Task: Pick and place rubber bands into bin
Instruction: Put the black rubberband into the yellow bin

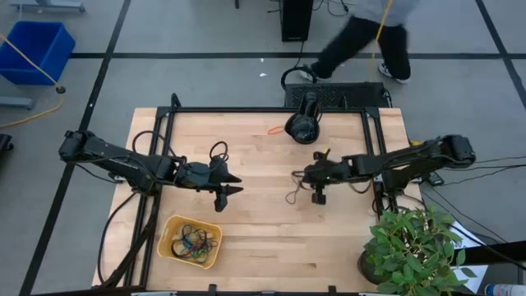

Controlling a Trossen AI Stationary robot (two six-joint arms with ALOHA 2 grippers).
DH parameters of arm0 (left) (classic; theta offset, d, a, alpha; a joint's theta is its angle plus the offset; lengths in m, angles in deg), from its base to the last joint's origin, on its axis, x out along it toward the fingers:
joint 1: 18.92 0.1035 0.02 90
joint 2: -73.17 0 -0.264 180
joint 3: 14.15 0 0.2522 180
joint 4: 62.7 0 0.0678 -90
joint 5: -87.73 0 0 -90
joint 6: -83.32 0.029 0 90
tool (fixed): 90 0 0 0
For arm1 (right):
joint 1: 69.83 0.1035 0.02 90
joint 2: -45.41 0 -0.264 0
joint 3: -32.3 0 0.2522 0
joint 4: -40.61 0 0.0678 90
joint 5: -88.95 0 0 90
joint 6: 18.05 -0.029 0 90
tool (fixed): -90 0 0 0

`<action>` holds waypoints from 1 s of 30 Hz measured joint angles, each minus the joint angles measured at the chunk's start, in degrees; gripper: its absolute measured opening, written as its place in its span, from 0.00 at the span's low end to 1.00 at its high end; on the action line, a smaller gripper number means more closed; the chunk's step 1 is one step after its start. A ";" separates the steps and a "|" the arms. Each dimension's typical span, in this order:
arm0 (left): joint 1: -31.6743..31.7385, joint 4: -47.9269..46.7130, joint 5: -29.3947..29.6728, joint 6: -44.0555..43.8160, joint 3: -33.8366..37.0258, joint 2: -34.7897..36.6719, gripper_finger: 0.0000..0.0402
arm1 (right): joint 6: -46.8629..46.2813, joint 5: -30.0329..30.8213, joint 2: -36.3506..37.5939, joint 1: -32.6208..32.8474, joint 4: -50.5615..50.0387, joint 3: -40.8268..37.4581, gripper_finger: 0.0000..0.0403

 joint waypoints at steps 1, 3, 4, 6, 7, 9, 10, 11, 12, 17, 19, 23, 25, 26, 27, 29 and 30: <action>0.00 0.54 0.08 0.00 0.00 0.00 0.37 | -0.02 0.00 1.10 0.00 2.57 0.00 0.00; 0.00 1.67 0.09 0.04 0.00 0.00 0.37 | -0.02 -0.10 3.14 0.00 7.94 0.07 0.00; 0.00 2.79 0.09 0.08 0.00 0.00 0.37 | -0.01 -0.11 3.93 0.00 10.40 0.07 0.00; 0.02 4.74 0.53 0.28 0.00 0.00 0.37 | 0.00 -0.11 4.58 0.00 15.98 0.09 0.00; 0.02 5.67 0.99 0.35 0.00 0.00 0.37 | 0.00 -0.13 4.69 0.00 18.44 0.11 0.00; 0.17 7.76 1.63 1.15 0.00 0.00 0.37 | 0.08 -0.13 4.31 0.00 24.01 0.11 0.00; 0.29 8.68 2.02 2.15 0.00 0.00 0.37 | 0.26 -0.13 3.68 0.01 27.47 0.15 0.00; 0.39 9.62 2.19 3.12 0.00 0.00 0.37 | 0.48 -0.15 3.07 0.02 30.38 0.17 0.00; 0.39 10.50 2.25 3.87 0.00 0.00 0.37 | 0.85 -0.17 2.38 0.02 32.94 0.14 0.00; 1.51 14.75 2.70 5.20 0.00 -1.22 0.37 | 2.43 -0.22 -2.14 0.02 46.02 0.15 0.00; 1.90 16.86 2.67 5.31 0.06 -2.54 0.37 | 2.06 -0.27 -3.91 0.02 48.45 0.15 0.00; 2.58 23.35 2.62 6.25 0.01 -7.00 0.37 | 0.94 -0.37 -6.48 0.02 49.71 0.15 0.00; 2.61 25.66 2.63 6.65 0.02 -9.06 0.37 | 0.14 -0.37 -7.26 0.02 49.92 0.14 0.00; 2.78 26.82 2.58 6.63 0.02 -9.97 0.37 | 0.07 -0.38 -7.48 0.02 49.87 0.15 0.00; 2.94 27.76 2.26 6.35 0.02 -10.87 0.37 | 0.04 -0.39 -7.53 0.02 49.75 0.15 0.00; 3.32 30.56 -0.26 5.78 0.02 -13.04 0.37 | 0.04 -0.38 -7.48 0.02 50.05 0.13 0.00; 3.45 32.16 -1.50 5.78 0.02 -14.08 0.37 | 0.06 -0.39 -7.44 0.02 50.27 0.13 0.00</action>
